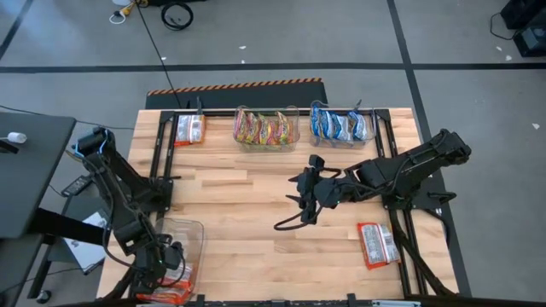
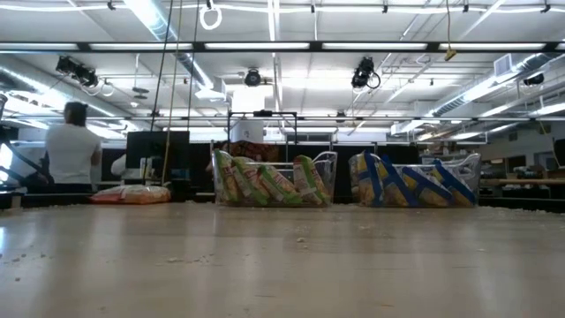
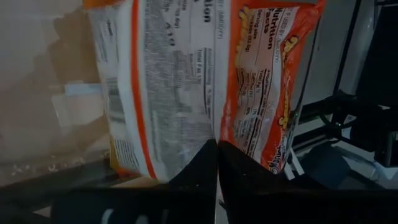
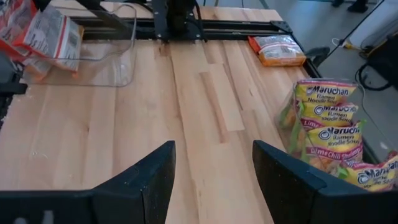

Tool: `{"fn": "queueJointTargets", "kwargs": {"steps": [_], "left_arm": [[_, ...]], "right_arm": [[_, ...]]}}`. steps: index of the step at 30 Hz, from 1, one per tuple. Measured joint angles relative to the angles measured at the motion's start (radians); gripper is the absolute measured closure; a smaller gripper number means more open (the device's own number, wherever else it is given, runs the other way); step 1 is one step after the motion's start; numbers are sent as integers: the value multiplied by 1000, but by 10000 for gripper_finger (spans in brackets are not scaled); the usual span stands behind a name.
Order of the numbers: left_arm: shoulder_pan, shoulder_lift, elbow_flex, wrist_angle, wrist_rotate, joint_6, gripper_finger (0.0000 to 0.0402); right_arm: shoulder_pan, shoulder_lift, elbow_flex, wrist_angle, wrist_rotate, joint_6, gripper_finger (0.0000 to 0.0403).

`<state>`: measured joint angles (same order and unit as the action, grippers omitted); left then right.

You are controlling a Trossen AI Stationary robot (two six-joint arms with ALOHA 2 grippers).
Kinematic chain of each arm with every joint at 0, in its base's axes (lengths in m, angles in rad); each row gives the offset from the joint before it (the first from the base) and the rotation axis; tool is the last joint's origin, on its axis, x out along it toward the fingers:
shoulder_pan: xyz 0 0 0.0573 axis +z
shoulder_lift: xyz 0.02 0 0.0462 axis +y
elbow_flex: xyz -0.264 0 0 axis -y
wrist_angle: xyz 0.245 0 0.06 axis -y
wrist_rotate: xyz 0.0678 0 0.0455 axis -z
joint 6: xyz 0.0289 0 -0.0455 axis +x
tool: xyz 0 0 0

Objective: Sort Maruchan noodles
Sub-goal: Put the orange noodle pack into the bottom transparent bin

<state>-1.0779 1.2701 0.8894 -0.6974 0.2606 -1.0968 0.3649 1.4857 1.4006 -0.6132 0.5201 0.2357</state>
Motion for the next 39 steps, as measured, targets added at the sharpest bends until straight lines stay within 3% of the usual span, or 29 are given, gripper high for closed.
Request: {"fn": "queueJointTargets", "kwargs": {"steps": [12, 20, 29, 33, 39], "left_arm": [[9, -35, 0, -3, 7, -53, 381], [69, -97, -2, -206, -241, -285, 381], [66, -61, -213, -6, -266, -697, 382], [57, -40, -251, 15, -336, -698, 382], [53, -5, -252, 138, -300, -716, 382]], "right_arm": [[0, 0, 0, 0, -16, -4, 183], [-3, 0, 0, -1, -16, 9, 183], [1, 0, 0, -11, -50, 82, 183], [1, 0, 0, -12, -89, 78, 183], [-2, 0, 0, -17, -130, 77, 183]]}}
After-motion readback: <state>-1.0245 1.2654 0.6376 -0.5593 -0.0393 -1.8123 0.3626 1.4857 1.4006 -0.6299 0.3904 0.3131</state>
